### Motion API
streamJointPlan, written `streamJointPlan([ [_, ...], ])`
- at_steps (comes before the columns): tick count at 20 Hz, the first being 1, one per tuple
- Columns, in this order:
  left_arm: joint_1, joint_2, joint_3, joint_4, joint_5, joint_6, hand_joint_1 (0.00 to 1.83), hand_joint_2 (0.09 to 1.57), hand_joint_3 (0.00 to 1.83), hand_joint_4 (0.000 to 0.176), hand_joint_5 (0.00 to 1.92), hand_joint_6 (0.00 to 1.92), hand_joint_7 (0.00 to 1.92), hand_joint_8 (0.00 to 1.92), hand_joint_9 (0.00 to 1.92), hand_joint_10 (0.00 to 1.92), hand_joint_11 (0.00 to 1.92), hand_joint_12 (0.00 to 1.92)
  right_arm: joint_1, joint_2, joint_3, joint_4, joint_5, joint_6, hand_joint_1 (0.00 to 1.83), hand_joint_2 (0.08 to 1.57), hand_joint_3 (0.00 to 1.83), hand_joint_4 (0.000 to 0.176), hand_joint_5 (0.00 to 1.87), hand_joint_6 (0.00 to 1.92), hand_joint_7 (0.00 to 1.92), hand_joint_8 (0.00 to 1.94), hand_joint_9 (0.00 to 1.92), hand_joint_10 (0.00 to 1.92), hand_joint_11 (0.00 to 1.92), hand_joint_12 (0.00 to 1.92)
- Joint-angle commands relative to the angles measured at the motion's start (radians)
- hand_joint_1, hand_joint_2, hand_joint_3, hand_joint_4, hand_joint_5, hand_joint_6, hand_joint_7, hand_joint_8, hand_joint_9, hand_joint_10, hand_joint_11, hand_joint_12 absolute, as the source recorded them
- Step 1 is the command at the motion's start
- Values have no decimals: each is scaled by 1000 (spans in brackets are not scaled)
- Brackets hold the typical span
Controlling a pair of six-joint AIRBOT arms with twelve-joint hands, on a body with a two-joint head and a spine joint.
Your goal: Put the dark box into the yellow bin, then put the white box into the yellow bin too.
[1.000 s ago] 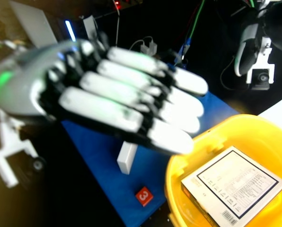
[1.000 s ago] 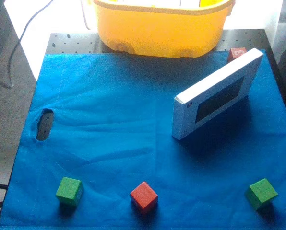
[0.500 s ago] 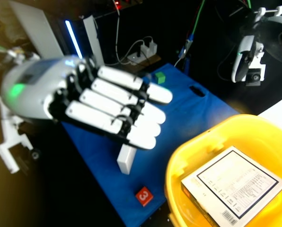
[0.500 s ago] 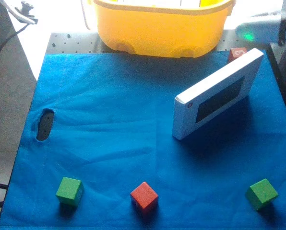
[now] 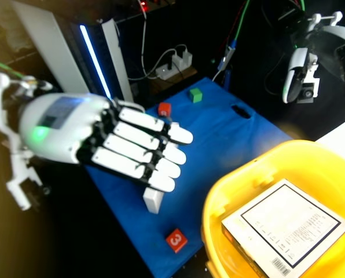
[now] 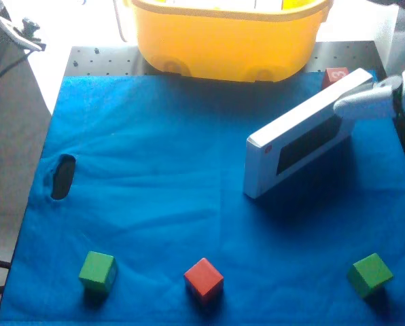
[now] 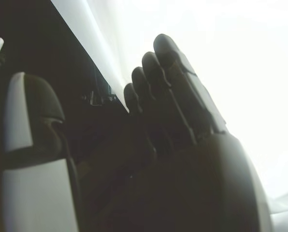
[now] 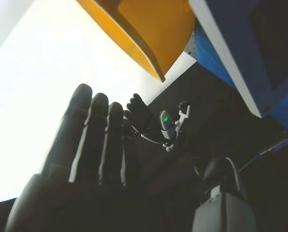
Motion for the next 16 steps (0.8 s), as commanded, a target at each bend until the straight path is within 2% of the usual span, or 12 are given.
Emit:
streamJointPlan([
  [1, -5, 14, -7, -57, -102, -7, 1278, 881, 3, 0, 521, 2, 603, 2, 596, 2, 590, 2, 7, -10, 7, 10, 111, 4, 608, 812, 0, 0, 185, 0, 338, 0, 330, 0, 300, 0],
  [5, -3, 36, -38, -67, -106, 17, 1270, 887, 4, 0, 492, 0, 578, 0, 548, 0, 521, 0, 6, -44, 26, -8, 75, 4, 799, 707, 0, 0, 177, 5, 315, 5, 323, 5, 272, 7],
  [6, -2, 43, -46, -67, -107, 21, 1270, 887, 4, 0, 492, 0, 578, 0, 548, 0, 521, 0, 6, -51, 30, -15, 64, 4, 799, 707, 0, 0, 177, 5, 315, 5, 323, 5, 272, 7],
  [7, -2, 53, -57, -67, -110, 24, 1212, 881, 1, 0, 449, 0, 522, 0, 496, 0, 454, 0, 6, -56, 32, -23, 53, 4, 880, 674, 0, 0, 218, 17, 325, 7, 321, 3, 257, 1],
  [11, -2, 83, -91, -77, -115, 53, 1165, 847, 0, 0, 428, 1, 469, 0, 434, 0, 396, 0, -36, -63, 40, -28, 50, 30, 843, 699, 0, 0, 197, 2, 316, 3, 341, 10, 291, 17],
  [13, 1, 97, -104, -84, -120, 60, 1216, 837, 0, 0, 455, 11, 475, 2, 439, 2, 406, 5, -56, -75, 58, -28, 49, 62, 862, 687, 0, 0, 204, 5, 334, 9, 309, 1, 275, 10],
  [14, 7, 108, -115, -93, -126, 67, 1208, 818, 0, 42, 461, 9, 451, 0, 432, 0, 382, 0, -60, -80, 61, -28, 47, 63, 857, 677, 0, 0, 203, 2, 325, 2, 291, 0, 258, 3],
  [15, 18, 125, -131, -106, -135, 79, 1216, 824, 0, 62, 459, 7, 441, 0, 411, 0, 385, 2, -61, -88, 67, -28, 40, 63, 841, 673, 0, 0, 211, 5, 336, 7, 303, 5, 276, 10],
  [16, 30, 138, -147, -122, -149, 91, 1209, 822, 0, 69, 443, 1, 437, 0, 395, 0, 385, 3, -61, -97, 74, -28, 36, 63, 835, 666, 0, 0, 225, 9, 349, 11, 301, 4, 281, 12],
])
